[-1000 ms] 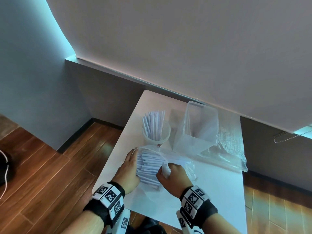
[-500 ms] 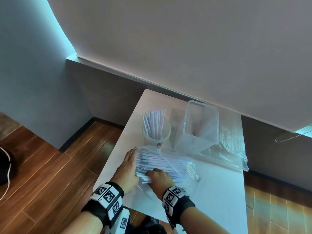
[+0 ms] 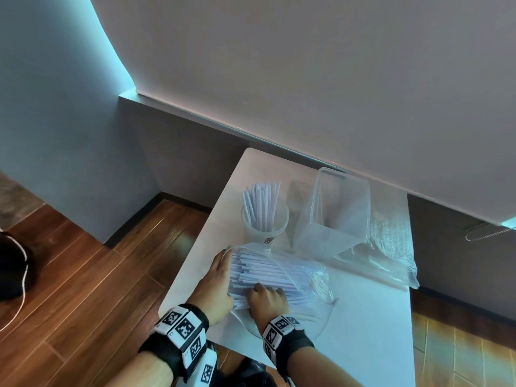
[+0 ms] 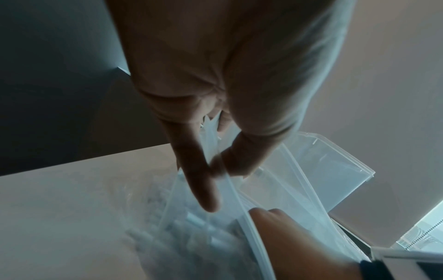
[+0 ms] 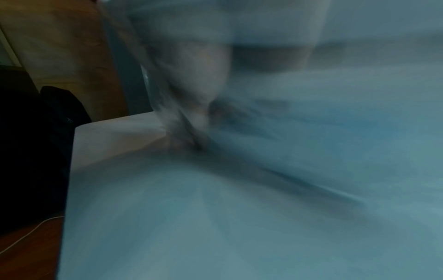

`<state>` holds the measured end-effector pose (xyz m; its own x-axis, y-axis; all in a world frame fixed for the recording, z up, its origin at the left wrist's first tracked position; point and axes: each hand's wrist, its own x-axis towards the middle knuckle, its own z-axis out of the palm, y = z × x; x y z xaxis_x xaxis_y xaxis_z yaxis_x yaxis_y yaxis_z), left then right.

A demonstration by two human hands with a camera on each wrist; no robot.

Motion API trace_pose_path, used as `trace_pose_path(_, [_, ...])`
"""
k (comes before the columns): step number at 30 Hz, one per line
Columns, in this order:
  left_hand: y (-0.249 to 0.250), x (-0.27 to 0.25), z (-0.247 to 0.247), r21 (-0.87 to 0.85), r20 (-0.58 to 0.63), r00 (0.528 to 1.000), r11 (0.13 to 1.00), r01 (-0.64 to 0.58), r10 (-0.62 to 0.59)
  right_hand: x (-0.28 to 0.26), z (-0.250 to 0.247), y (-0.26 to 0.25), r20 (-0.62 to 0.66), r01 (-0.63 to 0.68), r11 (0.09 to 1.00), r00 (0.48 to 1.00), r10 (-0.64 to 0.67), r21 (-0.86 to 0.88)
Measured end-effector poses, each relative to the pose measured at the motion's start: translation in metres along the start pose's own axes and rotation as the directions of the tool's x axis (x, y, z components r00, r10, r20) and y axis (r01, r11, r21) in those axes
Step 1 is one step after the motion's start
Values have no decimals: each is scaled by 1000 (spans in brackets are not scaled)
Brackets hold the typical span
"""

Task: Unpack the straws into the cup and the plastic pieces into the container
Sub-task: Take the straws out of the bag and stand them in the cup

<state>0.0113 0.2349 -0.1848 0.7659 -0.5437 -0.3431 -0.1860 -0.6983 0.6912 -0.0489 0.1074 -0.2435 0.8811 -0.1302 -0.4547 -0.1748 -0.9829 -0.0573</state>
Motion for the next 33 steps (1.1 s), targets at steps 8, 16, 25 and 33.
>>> trace_pose_path(8, [-2,1,2,13,-2,1000,1000,5,-5,4,13,0,-55,-14,995,998,19,94])
trace_pose_path(16, [-1,3,-3,-7,-38,999,1000,9,-10,1,16,16,-37,39,998,999,-37,40])
trace_pose_path(25, [-6,6,-7,-84,-17,1000,996,18,-20,-12,-12,30,-178,88,934,984,-27,347])
trace_pose_path(33, [-9,6,-10,-107,-14,999,994,32,-33,-20,-31,47,-248,68,928,968,27,366])
